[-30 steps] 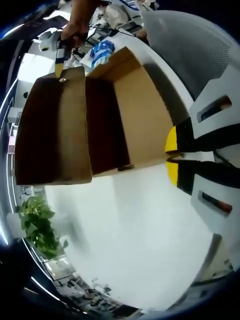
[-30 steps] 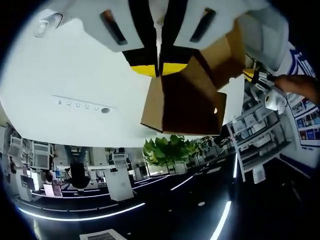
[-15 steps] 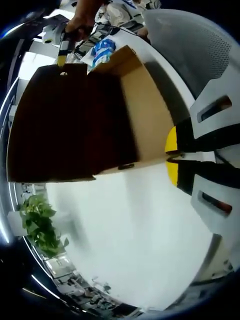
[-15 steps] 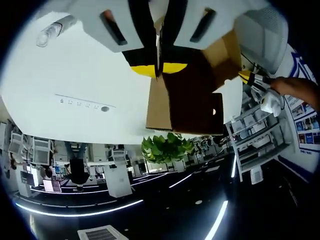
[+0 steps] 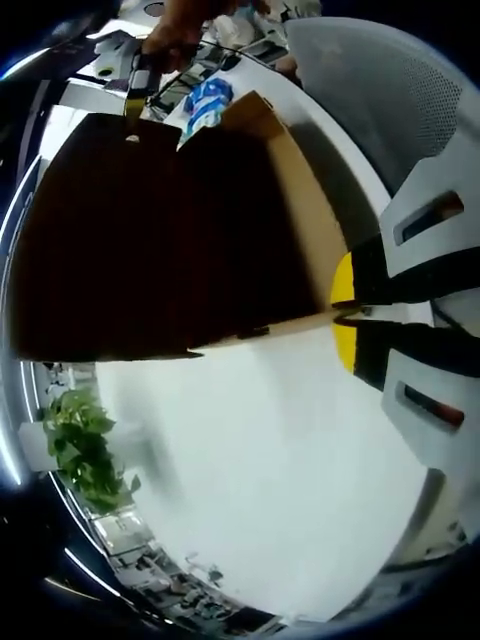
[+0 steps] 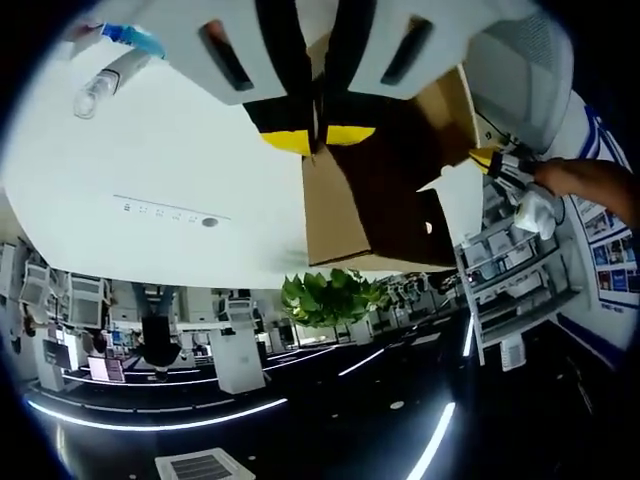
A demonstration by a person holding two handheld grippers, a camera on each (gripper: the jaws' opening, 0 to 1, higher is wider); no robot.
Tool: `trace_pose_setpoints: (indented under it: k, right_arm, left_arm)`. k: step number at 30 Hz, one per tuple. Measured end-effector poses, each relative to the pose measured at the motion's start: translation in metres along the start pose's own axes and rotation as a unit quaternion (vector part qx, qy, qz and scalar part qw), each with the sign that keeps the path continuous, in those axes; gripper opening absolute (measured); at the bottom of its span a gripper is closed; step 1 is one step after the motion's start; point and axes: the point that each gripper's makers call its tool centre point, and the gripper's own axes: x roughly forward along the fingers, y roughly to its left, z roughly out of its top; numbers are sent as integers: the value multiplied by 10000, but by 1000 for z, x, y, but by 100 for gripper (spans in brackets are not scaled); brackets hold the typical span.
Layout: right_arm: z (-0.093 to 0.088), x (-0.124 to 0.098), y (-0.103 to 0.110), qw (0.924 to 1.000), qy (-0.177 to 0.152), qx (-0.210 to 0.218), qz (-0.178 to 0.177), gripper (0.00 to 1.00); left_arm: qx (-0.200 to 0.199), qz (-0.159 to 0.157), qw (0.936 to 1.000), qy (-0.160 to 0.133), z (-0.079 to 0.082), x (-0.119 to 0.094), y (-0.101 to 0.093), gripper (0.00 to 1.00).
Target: Operate the shoe box by opening the lid, removing the specified soft item, and placing it in the target area until the item is outside and the box remains undamaged.
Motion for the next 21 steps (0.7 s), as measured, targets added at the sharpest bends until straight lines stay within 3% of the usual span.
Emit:
trace_pose_setpoints:
  k: [21]
  right_arm:
    - [-13, -11, 12, 9983, 55, -402, -420, 0]
  left_arm:
    - [-94, -58, 9999, -58, 3, 4, 0, 2]
